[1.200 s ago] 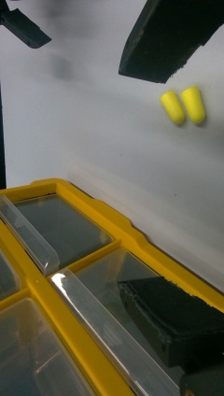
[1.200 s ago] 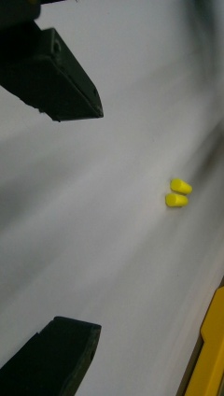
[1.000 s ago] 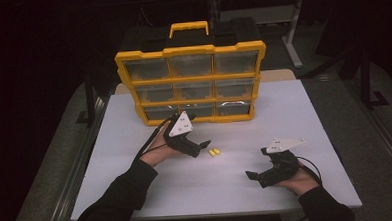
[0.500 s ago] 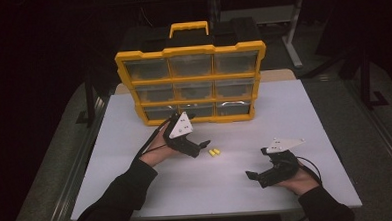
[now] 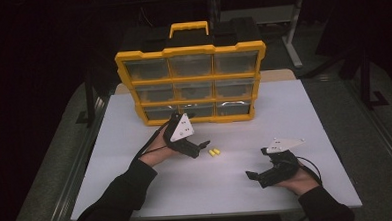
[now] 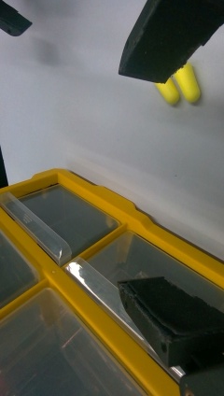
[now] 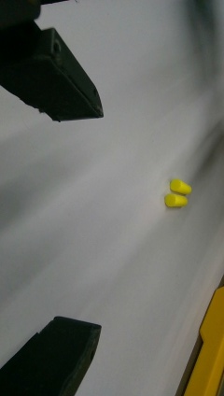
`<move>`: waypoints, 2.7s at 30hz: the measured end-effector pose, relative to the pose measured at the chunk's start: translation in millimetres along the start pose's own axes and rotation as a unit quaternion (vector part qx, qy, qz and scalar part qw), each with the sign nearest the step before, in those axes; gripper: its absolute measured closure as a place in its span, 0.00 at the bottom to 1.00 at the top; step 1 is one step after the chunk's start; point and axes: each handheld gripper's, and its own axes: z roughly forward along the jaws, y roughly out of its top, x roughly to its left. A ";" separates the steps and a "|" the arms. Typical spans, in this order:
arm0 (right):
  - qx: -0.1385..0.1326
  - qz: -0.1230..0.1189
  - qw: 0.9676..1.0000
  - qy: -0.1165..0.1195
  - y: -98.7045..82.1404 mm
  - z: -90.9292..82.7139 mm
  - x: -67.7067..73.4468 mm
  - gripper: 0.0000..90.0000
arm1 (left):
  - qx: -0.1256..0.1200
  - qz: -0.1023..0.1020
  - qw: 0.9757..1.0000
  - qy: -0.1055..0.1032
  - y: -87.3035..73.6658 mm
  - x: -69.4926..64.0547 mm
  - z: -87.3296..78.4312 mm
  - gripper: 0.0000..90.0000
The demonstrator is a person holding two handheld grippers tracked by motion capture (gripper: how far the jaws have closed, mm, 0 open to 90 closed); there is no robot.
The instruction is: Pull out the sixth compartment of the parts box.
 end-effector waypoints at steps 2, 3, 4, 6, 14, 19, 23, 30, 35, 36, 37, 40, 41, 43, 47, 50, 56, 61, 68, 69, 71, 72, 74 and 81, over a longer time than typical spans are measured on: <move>0.000 0.000 1.000 0.000 0.0 0.0 0.1 0.00 | 0.001 0.005 1.000 0.003 0.0 -0.4 -0.2 0.00; 0.000 0.000 1.000 0.000 -0.1 0.0 0.0 0.00 | 0.001 0.007 1.000 0.004 -0.1 -0.6 -0.1 0.00; 0.000 0.000 1.000 0.000 -0.1 0.0 0.0 0.00 | 0.001 0.010 1.000 0.005 -0.3 -0.9 0.0 0.00; 0.000 0.000 1.000 0.000 0.0 -0.1 0.1 0.00 | 0.004 0.018 1.000 0.009 -0.2 -1.2 -0.3 0.00; 0.000 0.000 1.000 0.000 -0.1 -0.2 0.2 0.00 | 0.006 0.042 0.999 0.018 -0.1 -4.0 0.0 0.00; 0.001 -0.001 1.000 0.000 -0.1 -0.2 0.3 0.00 | 0.006 0.056 0.998 0.026 0.0 -5.3 0.0 0.00; 0.000 -0.001 1.000 0.000 -0.1 -0.3 0.4 0.00 | 0.008 0.068 0.997 0.032 0.0 -6.3 -0.1 0.00; 0.001 -0.001 1.000 0.001 -0.2 -0.2 0.4 0.00 | 0.014 0.094 0.995 0.042 0.2 -8.2 -0.2 0.00; 0.001 -0.001 1.000 0.000 -0.2 -0.2 0.6 0.00 | 0.021 0.113 0.992 0.051 0.4 -10.1 0.1 0.00; 0.001 -0.001 1.000 0.001 -0.2 -0.2 0.6 0.00 | 0.020 0.115 0.992 0.051 0.5 -10.4 0.1 0.00; 0.001 -0.001 1.000 0.001 -0.2 -0.2 0.5 0.00 | 0.020 0.117 0.992 0.053 0.5 -11.0 0.3 0.00; 0.001 -0.002 1.000 0.000 -0.2 -0.2 0.5 0.00 | 0.022 0.128 0.990 0.057 0.5 -12.4 0.9 0.00; 0.001 -0.001 1.000 0.001 -0.2 -0.2 0.6 0.00 | 0.023 0.133 0.989 0.059 0.6 -12.9 1.0 0.00; 0.001 -0.001 1.000 0.001 -0.2 -0.2 0.6 0.00 | 0.024 0.140 0.988 0.062 0.7 -14.1 1.3 0.00; 0.001 -0.001 1.000 0.001 -0.2 -0.2 0.6 0.00 | 0.027 0.156 0.985 0.069 1.2 -16.1 1.5 0.00; 0.001 -0.001 1.000 0.001 -0.2 -0.3 0.6 0.00 | 0.031 0.174 0.981 0.075 1.7 -17.6 1.7 0.00; 0.001 -0.001 1.000 0.001 -0.2 -0.2 0.7 0.00 | 0.037 0.200 0.975 0.083 2.2 -21.2 2.3 0.00; 0.001 -0.002 1.000 0.001 -0.2 -0.3 0.7 0.00 | 0.037 0.215 0.972 0.090 2.6 -23.7 2.8 0.00; 0.001 -0.001 1.000 0.001 -0.2 -0.3 0.6 0.00 | 0.043 0.242 0.964 0.102 3.5 -26.3 2.9 0.00; 0.001 -0.001 1.000 0.001 -0.2 -0.2 0.6 0.00 | 0.042 0.243 0.964 0.102 3.3 -26.9 3.3 0.00; 0.001 -0.002 1.000 0.001 -0.2 -0.2 0.7 0.00 | 0.044 0.250 0.962 0.105 3.4 -27.5 3.2 0.00; 0.001 -0.002 1.000 0.001 -0.2 -0.2 0.7 0.00 | 0.044 0.253 0.961 0.107 3.3 -28.1 3.6 0.00; 0.001 -0.002 1.000 0.001 -0.2 -0.2 0.7 0.00 | 0.044 0.260 0.958 0.110 3.1 -29.1 3.9 0.00; 0.002 -0.002 1.000 0.001 -0.2 -0.1 0.7 0.00 | 0.048 0.290 0.947 0.127 3.2 -32.3 4.2 0.00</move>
